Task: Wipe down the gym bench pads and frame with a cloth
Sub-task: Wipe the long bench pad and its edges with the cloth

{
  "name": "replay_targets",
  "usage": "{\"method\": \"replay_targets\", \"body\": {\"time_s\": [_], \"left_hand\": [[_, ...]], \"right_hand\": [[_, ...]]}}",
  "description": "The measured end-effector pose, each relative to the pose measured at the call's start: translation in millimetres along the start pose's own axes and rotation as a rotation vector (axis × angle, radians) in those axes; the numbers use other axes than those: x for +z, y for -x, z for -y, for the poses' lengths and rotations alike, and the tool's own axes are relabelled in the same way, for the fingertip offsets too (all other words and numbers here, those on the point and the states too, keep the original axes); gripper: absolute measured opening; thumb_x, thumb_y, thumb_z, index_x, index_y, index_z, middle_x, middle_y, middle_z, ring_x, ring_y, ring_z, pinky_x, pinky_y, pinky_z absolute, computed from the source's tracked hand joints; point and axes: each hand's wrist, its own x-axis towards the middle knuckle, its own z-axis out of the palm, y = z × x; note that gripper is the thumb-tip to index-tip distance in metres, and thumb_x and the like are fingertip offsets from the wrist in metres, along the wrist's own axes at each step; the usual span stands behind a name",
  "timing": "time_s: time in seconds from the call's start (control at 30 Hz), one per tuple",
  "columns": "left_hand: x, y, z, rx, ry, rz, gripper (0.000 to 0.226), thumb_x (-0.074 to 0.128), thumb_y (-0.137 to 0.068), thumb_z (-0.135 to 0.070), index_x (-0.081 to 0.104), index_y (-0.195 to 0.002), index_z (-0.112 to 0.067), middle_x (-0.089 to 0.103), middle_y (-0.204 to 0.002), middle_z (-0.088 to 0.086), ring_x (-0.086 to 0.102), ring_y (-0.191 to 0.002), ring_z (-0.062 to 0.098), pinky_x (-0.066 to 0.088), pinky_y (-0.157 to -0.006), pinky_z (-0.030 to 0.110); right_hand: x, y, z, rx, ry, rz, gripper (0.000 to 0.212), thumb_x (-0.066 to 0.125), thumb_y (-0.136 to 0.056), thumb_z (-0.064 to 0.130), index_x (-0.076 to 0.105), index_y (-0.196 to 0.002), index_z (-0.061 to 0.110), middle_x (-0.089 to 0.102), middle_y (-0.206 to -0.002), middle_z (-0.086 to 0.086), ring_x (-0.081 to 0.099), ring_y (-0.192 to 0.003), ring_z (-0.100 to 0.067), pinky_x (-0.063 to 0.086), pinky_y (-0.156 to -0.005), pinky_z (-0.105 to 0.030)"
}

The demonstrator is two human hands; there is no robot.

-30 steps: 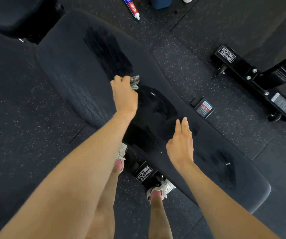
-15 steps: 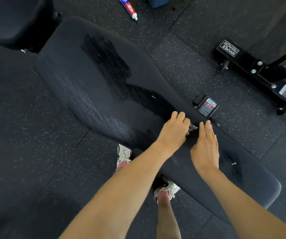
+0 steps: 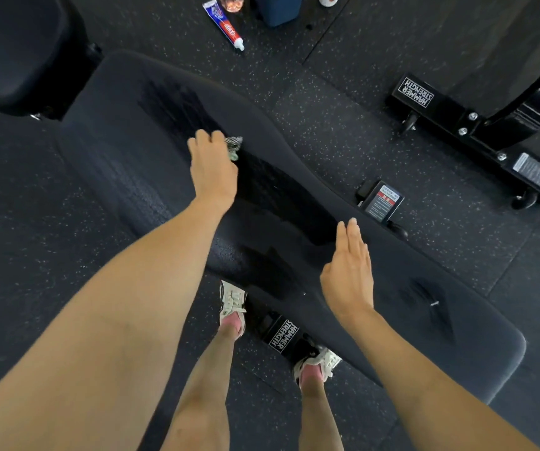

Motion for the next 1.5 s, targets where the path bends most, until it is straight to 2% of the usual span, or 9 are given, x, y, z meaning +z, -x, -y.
{"method": "replay_targets", "body": {"time_s": [0.17, 0.3, 0.47, 0.63, 0.73, 0.97, 1.27, 1.4, 1.5], "left_hand": [[10.5, 20.8, -6.6, -0.089, 0.116, -0.099, 0.043, 0.052, -0.085, 0.011, 0.054, -0.124, -0.007, 0.051, -0.122, 0.011, 0.042, -0.112, 0.029, 0.041, -0.077, 0.032], [27.1, 65.0, -32.0, 0.113, 0.122, -0.010, 0.046, 0.059, -0.076, 0.012, 0.059, -0.119, -0.003, 0.056, -0.113, 0.013, 0.044, -0.108, 0.031, 0.045, -0.078, 0.033], [41.7, 131.8, -62.9, 0.424, 0.163, 0.205, 0.037, 0.062, -0.065, 0.013, 0.064, -0.098, -0.002, 0.058, -0.095, 0.011, 0.049, -0.096, 0.031, 0.048, -0.062, 0.036], [55.3, 186.1, -88.2, 0.736, 0.277, 0.477, 0.011, 0.057, -0.083, -0.003, 0.065, -0.090, -0.006, 0.058, -0.088, 0.008, 0.047, -0.090, 0.025, 0.052, -0.061, 0.043], [43.7, 164.9, -75.8, 0.586, 0.367, 0.339, 0.036, 0.042, -0.078, -0.005, 0.066, -0.104, -0.006, 0.058, -0.098, 0.011, 0.046, -0.098, 0.027, 0.048, -0.070, 0.040], [38.3, 117.0, -63.0, 0.096, 0.192, 0.073, 0.043, 0.054, -0.083, 0.009, 0.058, -0.121, -0.009, 0.054, -0.114, 0.007, 0.042, -0.107, 0.025, 0.038, -0.073, 0.027], [66.5, 229.7, -126.8, 0.481, 0.206, 0.346, 0.036, 0.058, -0.077, 0.006, 0.066, -0.107, -0.012, 0.061, -0.100, 0.001, 0.048, -0.098, 0.024, 0.034, -0.054, 0.031], [62.8, 239.0, -121.4, 0.557, 0.277, 0.569, 0.044, 0.054, -0.080, 0.008, 0.063, -0.116, -0.015, 0.059, -0.107, 0.000, 0.046, -0.102, 0.020, 0.048, -0.073, 0.039], [48.2, 226.5, -93.8, 0.512, 0.311, 0.480, 0.046, 0.053, -0.075, 0.010, 0.065, -0.112, -0.016, 0.058, -0.103, 0.002, 0.046, -0.102, 0.023, 0.046, -0.075, 0.041]], "right_hand": [[7.2, 10.5, -7.1, 0.020, 0.002, 0.011, 0.075, 0.043, -0.089, -0.008, 0.007, -0.153, 0.005, -0.004, -0.161, -0.010, 0.000, -0.149, -0.021, 0.002, -0.122, -0.033], [9.9, 17.6, -14.5, 0.017, 0.000, 0.008, 0.075, 0.043, -0.088, -0.009, 0.007, -0.153, 0.005, -0.004, -0.161, -0.009, -0.001, -0.149, -0.021, 0.001, -0.122, -0.032], [2.6, 21.4, -21.9, 0.019, -0.005, -0.022, 0.074, 0.041, -0.090, -0.007, 0.006, -0.153, 0.005, -0.005, -0.162, -0.008, -0.003, -0.149, -0.019, -0.001, -0.121, -0.031], [-10.1, 34.0, -42.4, 0.095, -0.010, -0.056, 0.074, 0.044, -0.092, -0.006, 0.004, -0.153, 0.006, -0.006, -0.162, -0.008, -0.003, -0.149, -0.019, 0.001, -0.122, -0.032], [-13.8, 43.5, -57.0, 0.140, -0.008, -0.068, 0.077, 0.045, -0.089, -0.009, 0.004, -0.153, 0.005, -0.004, -0.162, -0.010, 0.000, -0.149, -0.022, 0.004, -0.122, -0.032], [-1.9, 61.9, -81.7, 0.188, -0.085, -0.064, 0.072, 0.040, -0.090, -0.008, 0.008, -0.153, 0.006, -0.001, -0.162, -0.008, 0.001, -0.149, -0.021, 0.003, -0.122, -0.031], [-6.4, 78.9, -107.2, 0.159, -0.061, -0.042, 0.073, 0.041, -0.090, -0.008, 0.006, -0.153, 0.006, -0.004, -0.162, -0.008, -0.002, -0.149, -0.019, 0.001, -0.121, -0.030], [-6.7, 85.0, -111.6, 0.167, -0.065, -0.046, 0.071, 0.040, -0.091, -0.007, 0.007, -0.153, 0.006, -0.003, -0.162, -0.008, -0.001, -0.149, -0.019, 0.002, -0.122, -0.031], [-5.4, 91.8, -105.5, 0.137, -0.046, -0.019, 0.072, 0.041, -0.091, -0.005, 0.006, -0.153, 0.006, -0.004, -0.162, -0.009, -0.002, -0.149, -0.020, 0.001, -0.122, -0.031]]}}
